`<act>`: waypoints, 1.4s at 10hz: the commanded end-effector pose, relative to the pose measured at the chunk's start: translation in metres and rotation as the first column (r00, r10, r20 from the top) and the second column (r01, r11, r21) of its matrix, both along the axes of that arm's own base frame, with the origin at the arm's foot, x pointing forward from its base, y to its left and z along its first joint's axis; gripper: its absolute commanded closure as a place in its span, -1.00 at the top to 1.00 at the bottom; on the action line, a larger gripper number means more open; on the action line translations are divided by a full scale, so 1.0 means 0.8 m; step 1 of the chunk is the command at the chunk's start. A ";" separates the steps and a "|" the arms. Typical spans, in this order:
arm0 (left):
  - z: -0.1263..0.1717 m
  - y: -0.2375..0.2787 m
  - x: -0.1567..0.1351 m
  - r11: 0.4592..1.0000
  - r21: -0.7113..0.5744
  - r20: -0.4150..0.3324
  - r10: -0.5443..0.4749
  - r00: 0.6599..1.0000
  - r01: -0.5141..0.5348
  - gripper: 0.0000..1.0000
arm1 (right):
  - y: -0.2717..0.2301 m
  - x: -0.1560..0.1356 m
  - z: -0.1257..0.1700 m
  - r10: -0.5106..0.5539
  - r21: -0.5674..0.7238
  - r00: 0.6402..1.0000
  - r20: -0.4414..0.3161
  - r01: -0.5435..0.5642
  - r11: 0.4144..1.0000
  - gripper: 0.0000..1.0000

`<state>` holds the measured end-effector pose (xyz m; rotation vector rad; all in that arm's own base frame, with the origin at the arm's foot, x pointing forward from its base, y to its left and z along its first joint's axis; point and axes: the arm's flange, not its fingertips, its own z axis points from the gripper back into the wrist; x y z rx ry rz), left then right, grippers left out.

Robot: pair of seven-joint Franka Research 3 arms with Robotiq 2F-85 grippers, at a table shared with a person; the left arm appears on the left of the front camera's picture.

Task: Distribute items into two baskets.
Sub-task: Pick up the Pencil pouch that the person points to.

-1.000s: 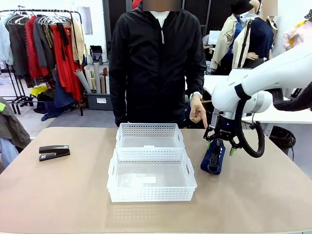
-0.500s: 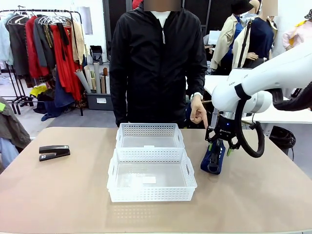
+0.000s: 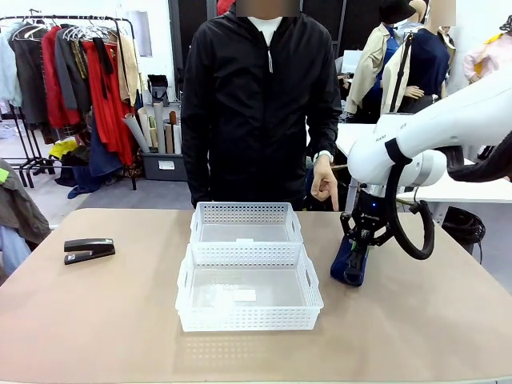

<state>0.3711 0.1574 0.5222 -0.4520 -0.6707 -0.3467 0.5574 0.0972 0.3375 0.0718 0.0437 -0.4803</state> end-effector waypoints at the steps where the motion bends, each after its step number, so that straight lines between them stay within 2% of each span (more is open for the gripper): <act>1: 0.000 0.001 0.000 1.000 -0.011 0.014 -0.013 1.000 0.013 1.00 | 0.008 0.010 -0.007 -0.012 -0.012 1.000 -0.008 0.012 1.000 -1.00; 2: 0.000 0.001 0.000 1.000 -0.011 0.014 -0.013 1.000 0.013 1.00 | 0.009 0.012 -0.011 0.031 -0.011 0.999 -0.041 -0.031 0.999 -1.00; 3: 0.000 0.001 0.000 1.000 -0.011 0.014 -0.013 1.000 0.013 1.00 | 0.002 0.001 -0.003 0.003 -0.001 1.000 -0.003 -0.003 1.000 -1.00; 13: 0.000 0.001 0.000 1.000 -0.011 0.014 -0.013 1.000 0.013 1.00 | 0.004 0.002 -0.005 0.010 -0.002 1.000 -0.011 -0.010 1.000 -1.00; 14: 0.000 0.001 0.000 1.000 -0.011 0.014 -0.013 1.000 0.013 1.00 | -0.004 0.003 0.011 0.097 0.005 0.995 -0.032 -0.097 0.995 -1.00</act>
